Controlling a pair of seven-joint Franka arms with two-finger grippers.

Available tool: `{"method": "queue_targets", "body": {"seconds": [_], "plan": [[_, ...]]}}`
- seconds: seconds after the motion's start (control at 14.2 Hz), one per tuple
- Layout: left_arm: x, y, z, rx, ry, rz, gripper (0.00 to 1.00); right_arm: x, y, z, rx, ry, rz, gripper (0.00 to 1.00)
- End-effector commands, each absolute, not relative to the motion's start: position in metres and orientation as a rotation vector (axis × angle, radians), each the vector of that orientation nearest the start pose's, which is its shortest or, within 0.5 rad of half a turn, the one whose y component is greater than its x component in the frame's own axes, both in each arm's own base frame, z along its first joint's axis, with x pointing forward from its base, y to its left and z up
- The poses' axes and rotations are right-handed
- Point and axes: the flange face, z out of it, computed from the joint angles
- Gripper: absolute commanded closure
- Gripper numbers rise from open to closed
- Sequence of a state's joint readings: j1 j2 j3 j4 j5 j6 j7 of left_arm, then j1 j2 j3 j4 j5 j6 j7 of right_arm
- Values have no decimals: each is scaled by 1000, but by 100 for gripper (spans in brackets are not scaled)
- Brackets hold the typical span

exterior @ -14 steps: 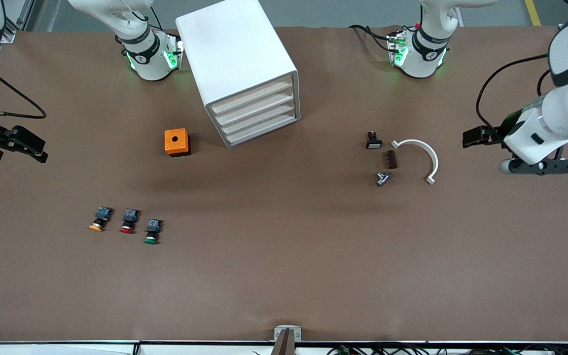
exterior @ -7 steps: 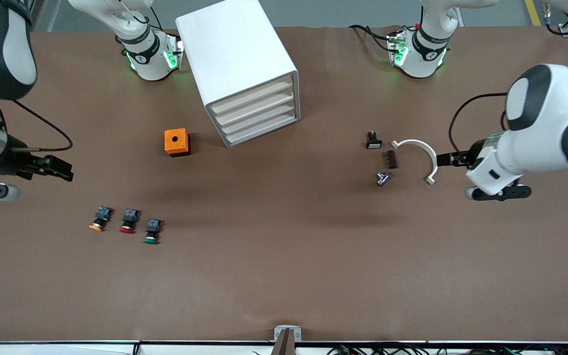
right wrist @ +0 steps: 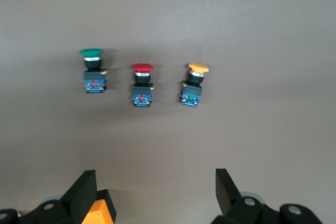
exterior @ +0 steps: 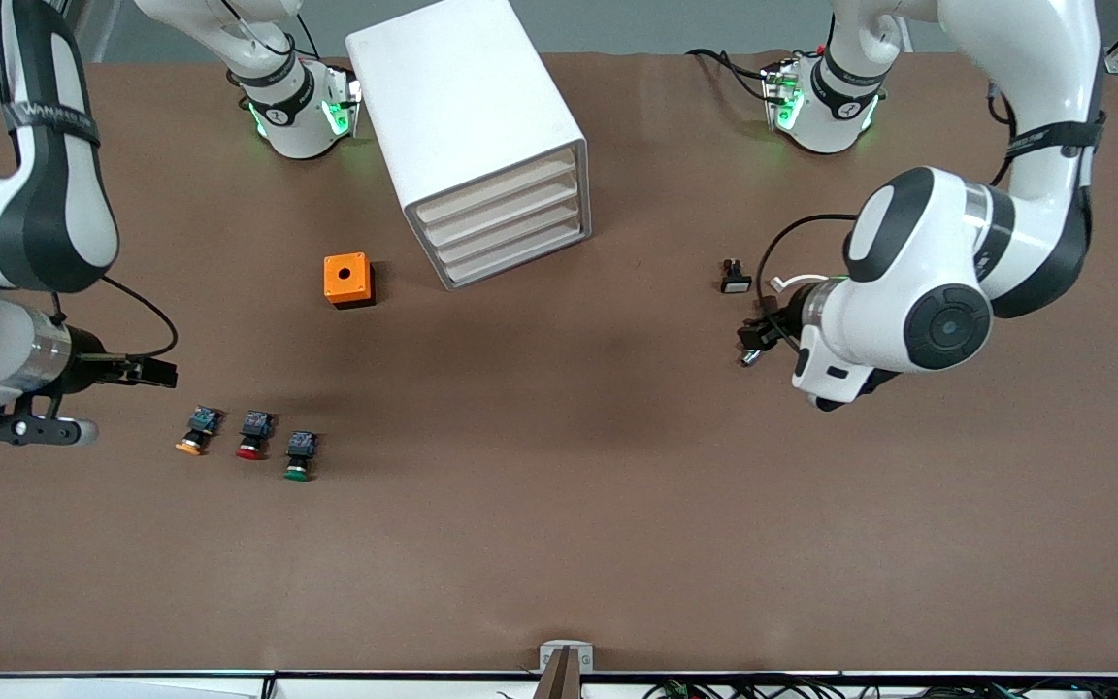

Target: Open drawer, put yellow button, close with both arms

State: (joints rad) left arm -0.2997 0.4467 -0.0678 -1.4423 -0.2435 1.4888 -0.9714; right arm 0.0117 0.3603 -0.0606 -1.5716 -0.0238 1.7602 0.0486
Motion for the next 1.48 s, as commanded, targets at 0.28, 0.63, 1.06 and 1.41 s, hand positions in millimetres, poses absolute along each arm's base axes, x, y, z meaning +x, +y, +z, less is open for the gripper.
{"method": "queue_targets", "body": {"seconds": [0.28,0.63,1.06,1.41], "plan": [[594,-307,360,-2427,-1540,1111,0,645,-88,317,-3162,270,296,0],[550,-366,303,-1915,-1655,1269,1,645,-103,244,-3136,384,300,0],[510,-419,270,-1410,-1712,1313,1,644,-105,200,-3103,424,305,0],[492,-444,250,-1209,-1688,1362,1,634,-104,183,-3089,441,308,44]]}}
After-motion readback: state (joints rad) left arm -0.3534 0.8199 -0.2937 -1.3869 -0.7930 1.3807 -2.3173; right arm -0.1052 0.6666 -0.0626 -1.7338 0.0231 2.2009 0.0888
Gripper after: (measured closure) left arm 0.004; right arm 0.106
